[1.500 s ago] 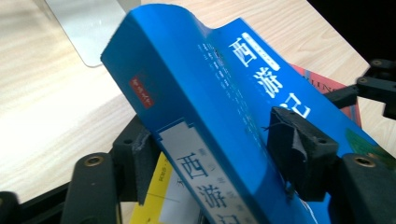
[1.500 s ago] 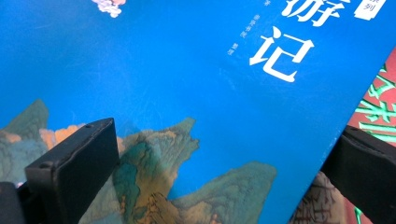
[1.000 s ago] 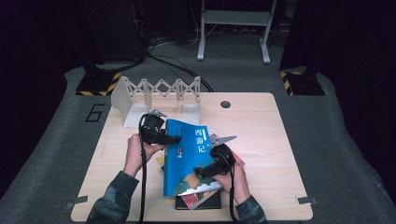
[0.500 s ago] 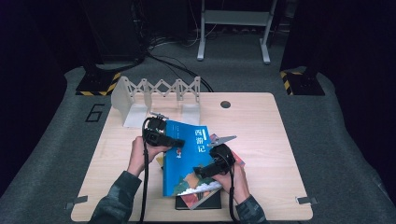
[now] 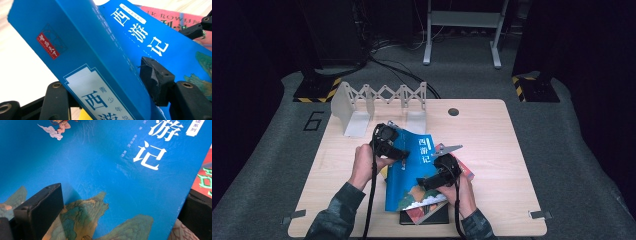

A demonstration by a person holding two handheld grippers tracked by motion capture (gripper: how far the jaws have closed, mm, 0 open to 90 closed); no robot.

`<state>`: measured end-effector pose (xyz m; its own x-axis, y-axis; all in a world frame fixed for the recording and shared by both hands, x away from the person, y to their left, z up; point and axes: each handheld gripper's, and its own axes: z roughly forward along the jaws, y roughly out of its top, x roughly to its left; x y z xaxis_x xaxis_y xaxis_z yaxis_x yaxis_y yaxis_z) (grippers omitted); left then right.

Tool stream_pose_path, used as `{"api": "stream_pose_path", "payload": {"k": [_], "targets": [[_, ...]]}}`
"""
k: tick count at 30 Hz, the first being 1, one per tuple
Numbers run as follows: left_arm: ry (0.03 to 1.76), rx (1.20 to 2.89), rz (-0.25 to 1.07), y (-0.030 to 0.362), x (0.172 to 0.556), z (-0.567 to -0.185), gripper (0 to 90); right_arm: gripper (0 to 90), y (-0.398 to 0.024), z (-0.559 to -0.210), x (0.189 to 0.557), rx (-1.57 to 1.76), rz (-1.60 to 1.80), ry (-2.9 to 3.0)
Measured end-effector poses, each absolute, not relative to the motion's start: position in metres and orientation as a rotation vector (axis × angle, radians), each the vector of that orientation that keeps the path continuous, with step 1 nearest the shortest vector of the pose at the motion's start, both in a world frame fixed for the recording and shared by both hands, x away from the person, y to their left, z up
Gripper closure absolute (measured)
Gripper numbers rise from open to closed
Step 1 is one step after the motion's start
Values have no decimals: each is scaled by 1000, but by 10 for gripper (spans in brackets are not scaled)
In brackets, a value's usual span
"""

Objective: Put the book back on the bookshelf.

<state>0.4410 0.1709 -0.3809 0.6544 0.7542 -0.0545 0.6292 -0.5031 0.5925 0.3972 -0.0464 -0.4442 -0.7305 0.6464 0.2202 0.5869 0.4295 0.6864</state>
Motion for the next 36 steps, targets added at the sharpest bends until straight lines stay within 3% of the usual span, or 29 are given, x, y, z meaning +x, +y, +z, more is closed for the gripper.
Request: {"api": "stream_pose_path", "payload": {"k": [31, 36], "targets": [[1132, 2149, 127, 192, 452, -396, 385, 0, -44, -449, 404, 1154, 1248, 2611], [1138, 2143, 115, 193, 452, -396, 422, 0, -44, -450, 404, 1154, 1252, 2609]]}}
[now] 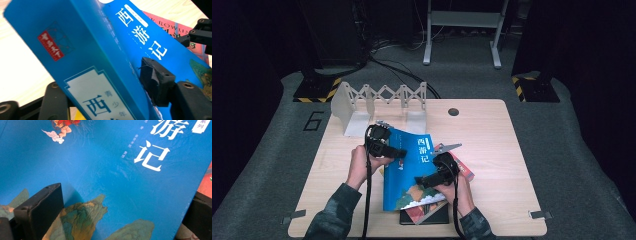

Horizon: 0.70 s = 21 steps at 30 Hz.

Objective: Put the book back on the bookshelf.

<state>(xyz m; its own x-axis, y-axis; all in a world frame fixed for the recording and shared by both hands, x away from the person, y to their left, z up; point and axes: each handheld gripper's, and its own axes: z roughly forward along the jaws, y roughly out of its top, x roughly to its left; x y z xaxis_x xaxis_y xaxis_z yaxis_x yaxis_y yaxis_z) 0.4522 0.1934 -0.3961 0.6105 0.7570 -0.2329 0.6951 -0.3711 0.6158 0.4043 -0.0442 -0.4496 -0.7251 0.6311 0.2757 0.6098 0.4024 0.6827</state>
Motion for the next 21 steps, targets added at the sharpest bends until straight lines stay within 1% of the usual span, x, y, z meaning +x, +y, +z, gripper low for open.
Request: {"api": "stream_pose_path", "payload": {"k": [3, 4, 8, 9, 10, 11, 14, 15, 16, 20, 21], "targets": [[1132, 2153, 103, 195, 452, -396, 442, 0, -46, -450, 404, 1142, 1268, 2608], [1167, 2112, 87, 194, 451, -396, 449, 0, -46, -450, 402, 1164, 1276, 2603], [1160, 2100, 88, 196, 450, -397, 463, 3, -51, -447, 398, 1094, 1255, 2580], [1160, 2097, 86, 197, 451, -397, 463, 50, -56, -445, 393, 1065, 1257, 2570], [1153, 2091, 71, 198, 451, -396, 468, 91, -64, -444, 388, 1049, 1272, 2561], [1141, 2102, 65, 200, 451, -395, 473, 96, -70, -443, 384, 1058, 1280, 2534], [1149, 2083, 53, 201, 451, -392, 484, 96, -94, -446, 375, 1079, 1321, 2469], [1149, 2083, 53, 201, 451, -392, 488, 96, -94, -446, 375, 1079, 1321, 2469], [1138, 2092, 50, 203, 451, -390, 491, 92, -111, -447, 371, 1117, 1333, 2424], [1143, 2077, 43, 208, 452, -385, 509, 65, -140, -448, 362, 1164, 1232, 2328], [1143, 2077, 43, 208, 452, -385, 512, 65, -140, -448, 362, 1164, 1232, 2328]]}}
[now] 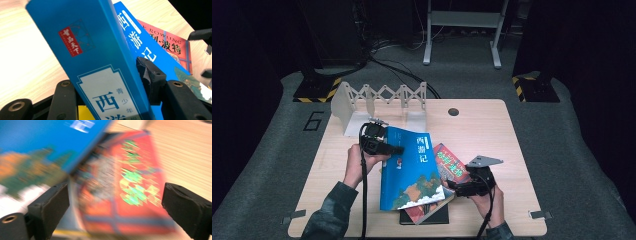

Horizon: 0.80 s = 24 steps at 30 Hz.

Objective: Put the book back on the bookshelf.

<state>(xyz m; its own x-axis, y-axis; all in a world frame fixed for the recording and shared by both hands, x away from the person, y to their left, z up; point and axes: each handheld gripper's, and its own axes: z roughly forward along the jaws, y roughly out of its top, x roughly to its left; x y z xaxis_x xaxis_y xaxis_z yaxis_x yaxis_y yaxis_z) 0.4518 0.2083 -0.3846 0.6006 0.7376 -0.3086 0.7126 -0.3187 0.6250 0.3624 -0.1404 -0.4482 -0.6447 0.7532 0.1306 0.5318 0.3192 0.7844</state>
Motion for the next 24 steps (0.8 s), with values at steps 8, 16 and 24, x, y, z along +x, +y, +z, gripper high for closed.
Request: {"api": "stream_pose_path", "payload": {"k": [8, 16, 24], "targets": [[1151, 2039, -2, 229, 452, -371, 550, 83, -197, -478, 360, 1348, 1215, 2194], [1148, 2035, 16, 242, 453, -354, 584, 119, -218, -502, 362, 1449, 1256, 2120], [1114, 2038, 142, 255, 449, -328, 604, 118, -225, -516, 363, 1425, 1130, 2084]]}}
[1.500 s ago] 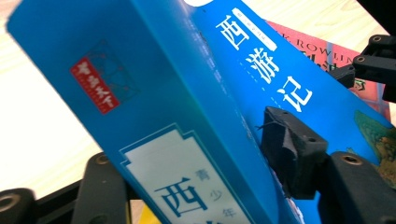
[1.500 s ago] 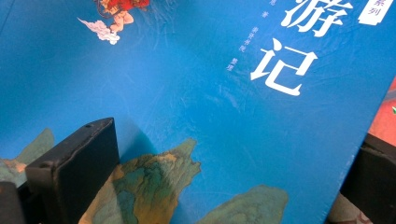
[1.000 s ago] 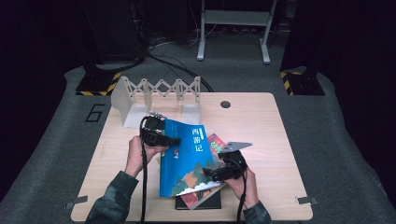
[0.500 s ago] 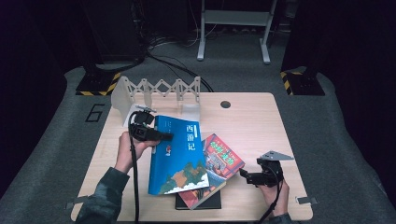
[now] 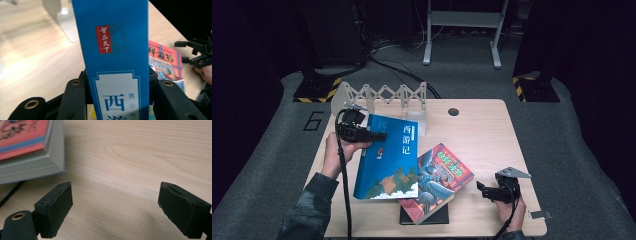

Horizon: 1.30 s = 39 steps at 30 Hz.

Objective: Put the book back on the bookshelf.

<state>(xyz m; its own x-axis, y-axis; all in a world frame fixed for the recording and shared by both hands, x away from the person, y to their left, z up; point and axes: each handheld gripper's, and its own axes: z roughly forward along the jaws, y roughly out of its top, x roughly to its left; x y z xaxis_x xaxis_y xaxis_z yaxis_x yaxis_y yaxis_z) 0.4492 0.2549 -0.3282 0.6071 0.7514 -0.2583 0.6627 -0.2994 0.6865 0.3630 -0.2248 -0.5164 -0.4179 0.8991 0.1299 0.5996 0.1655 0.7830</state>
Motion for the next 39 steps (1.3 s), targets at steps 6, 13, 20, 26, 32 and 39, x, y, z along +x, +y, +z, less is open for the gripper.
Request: {"api": "stream_pose_path", "payload": {"k": [6, 13, 20, 26, 32, 39], "targets": [[1110, 2000, 271, 266, 442, -305, 611, 117, -229, -526, 368, 1455, 1091, 2115], [1123, 2001, 410, 284, 436, -276, 614, 121, -230, -527, 367, 1458, 1098, 2102], [1191, 2039, 610, 294, 438, -270, 617, 128, -231, -527, 366, 1448, 1103, 2093], [1254, 1984, 649, 315, 446, -275, 616, 128, -226, -528, 367, 1436, 1061, 2113], [1304, 1975, 713, 324, 458, -277, 615, 123, -225, -528, 367, 1434, 1052, 2109], [1347, 1924, 765, 336, 468, -276, 616, 118, -221, -528, 367, 1401, 1001, 2121]]}}
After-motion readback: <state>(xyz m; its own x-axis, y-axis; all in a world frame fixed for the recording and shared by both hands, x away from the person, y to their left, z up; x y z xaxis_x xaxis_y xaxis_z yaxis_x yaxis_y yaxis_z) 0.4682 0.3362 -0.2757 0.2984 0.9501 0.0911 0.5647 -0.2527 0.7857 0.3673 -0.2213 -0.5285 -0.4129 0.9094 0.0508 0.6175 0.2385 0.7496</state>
